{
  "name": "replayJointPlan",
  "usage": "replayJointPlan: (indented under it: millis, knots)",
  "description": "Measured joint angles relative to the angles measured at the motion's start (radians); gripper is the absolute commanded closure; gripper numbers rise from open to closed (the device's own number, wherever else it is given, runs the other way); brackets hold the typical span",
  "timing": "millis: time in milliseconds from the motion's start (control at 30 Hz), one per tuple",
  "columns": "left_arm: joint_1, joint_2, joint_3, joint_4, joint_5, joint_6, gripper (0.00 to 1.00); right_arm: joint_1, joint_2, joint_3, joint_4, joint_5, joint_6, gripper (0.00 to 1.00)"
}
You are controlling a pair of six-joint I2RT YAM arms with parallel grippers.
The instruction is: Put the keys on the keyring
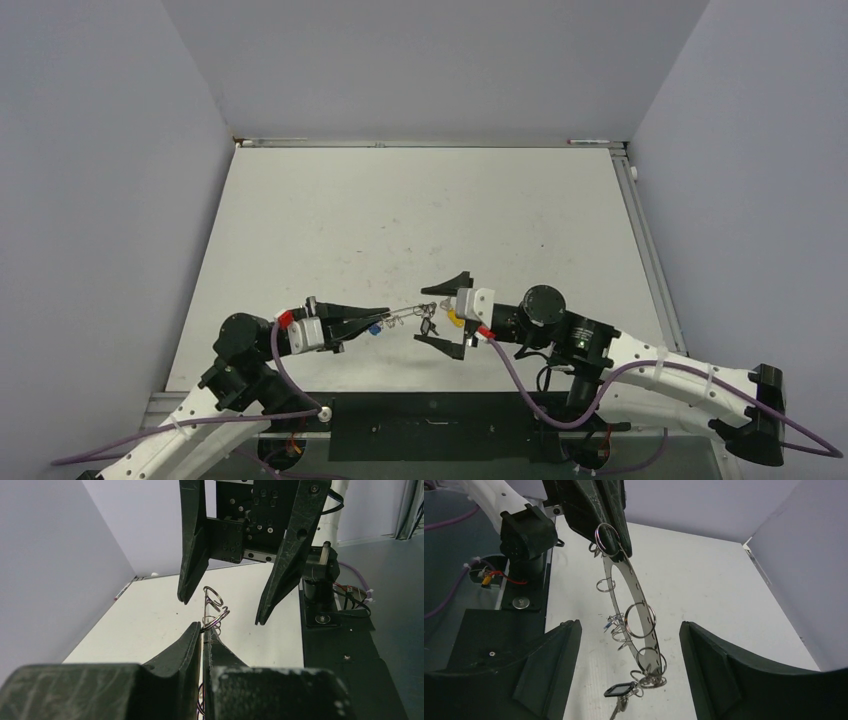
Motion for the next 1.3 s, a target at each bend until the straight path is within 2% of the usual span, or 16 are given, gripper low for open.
replayJointPlan:
  millis: [267, 433, 600, 933, 1100, 1300]
  knots:
    - [0.0, 0.013, 0.0, 0.03, 0.045, -0.033, 1.0, 0.109, 0.146, 0.077, 0.0, 0.014, -0.095, 0.48]
    - [0.0, 0.014, 0.0, 0.032, 0.057, -0.043, 1.0, 0.135, 0.174, 0.105, -0.002, 0.039, -0.136, 0.55]
    - [0.0, 0.015, 0.0, 0.038, 0.06, -0.048, 1.0, 0.14, 0.174, 0.127, -0.001, 0.047, -0.156, 0.57]
    - [-0.001, 0.015, 0.0, 0.038, 0.069, -0.051, 1.0, 0.148, 0.178, 0.138, 0.007, 0.066, -0.167, 0.73]
    - [-0.001, 0.015, 0.0, 0.038, 0.073, -0.051, 1.0, 0.159, 0.183, 0.146, 0.014, 0.082, -0.167, 0.74]
    - [-0.001, 0.015, 0.0, 0.039, 0.074, -0.051, 1.0, 0.166, 0.183, 0.15, 0.013, 0.092, -0.166, 0.82]
